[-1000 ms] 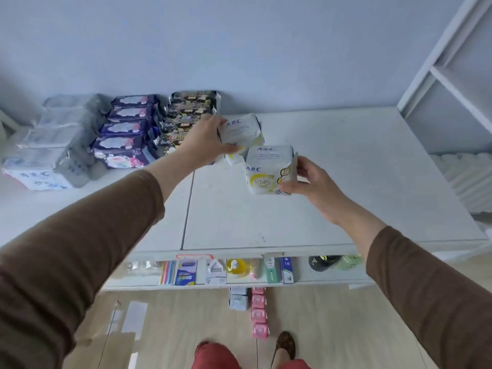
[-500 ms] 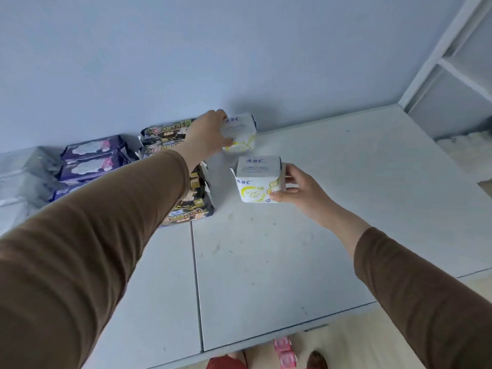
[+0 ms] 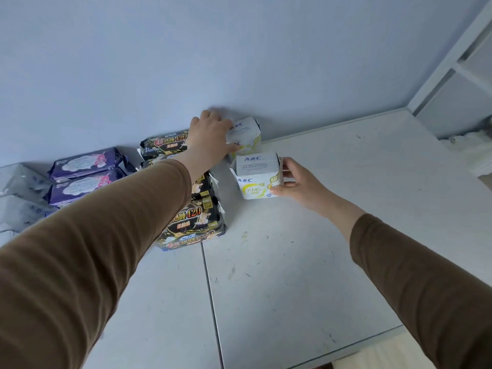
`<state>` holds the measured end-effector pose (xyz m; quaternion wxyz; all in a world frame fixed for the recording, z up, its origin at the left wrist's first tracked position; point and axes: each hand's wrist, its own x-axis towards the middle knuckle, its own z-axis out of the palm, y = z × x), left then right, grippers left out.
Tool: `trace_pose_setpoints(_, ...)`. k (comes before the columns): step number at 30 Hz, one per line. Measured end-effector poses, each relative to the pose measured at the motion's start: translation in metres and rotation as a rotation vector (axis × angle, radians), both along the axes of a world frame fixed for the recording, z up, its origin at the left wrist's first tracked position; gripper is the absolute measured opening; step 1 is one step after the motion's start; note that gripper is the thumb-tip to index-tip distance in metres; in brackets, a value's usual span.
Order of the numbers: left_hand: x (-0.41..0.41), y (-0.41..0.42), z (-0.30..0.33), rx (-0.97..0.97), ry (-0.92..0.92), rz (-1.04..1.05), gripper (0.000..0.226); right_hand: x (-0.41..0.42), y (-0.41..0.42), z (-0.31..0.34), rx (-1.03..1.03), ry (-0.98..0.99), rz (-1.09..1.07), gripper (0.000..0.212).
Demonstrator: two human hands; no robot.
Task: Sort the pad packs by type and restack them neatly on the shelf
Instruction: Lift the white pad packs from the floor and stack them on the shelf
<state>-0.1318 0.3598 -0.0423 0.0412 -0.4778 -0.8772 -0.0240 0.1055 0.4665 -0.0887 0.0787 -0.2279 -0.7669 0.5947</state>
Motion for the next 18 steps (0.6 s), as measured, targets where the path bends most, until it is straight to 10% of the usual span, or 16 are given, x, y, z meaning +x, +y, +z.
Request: trace_pose_setpoints(18, 0.049, -0.083, 0.04, 0.0, -0.026, 0.073, 0.039, -0.055, 0.019, -0.012, 0.113, -0.08, 0.002, 0.066)
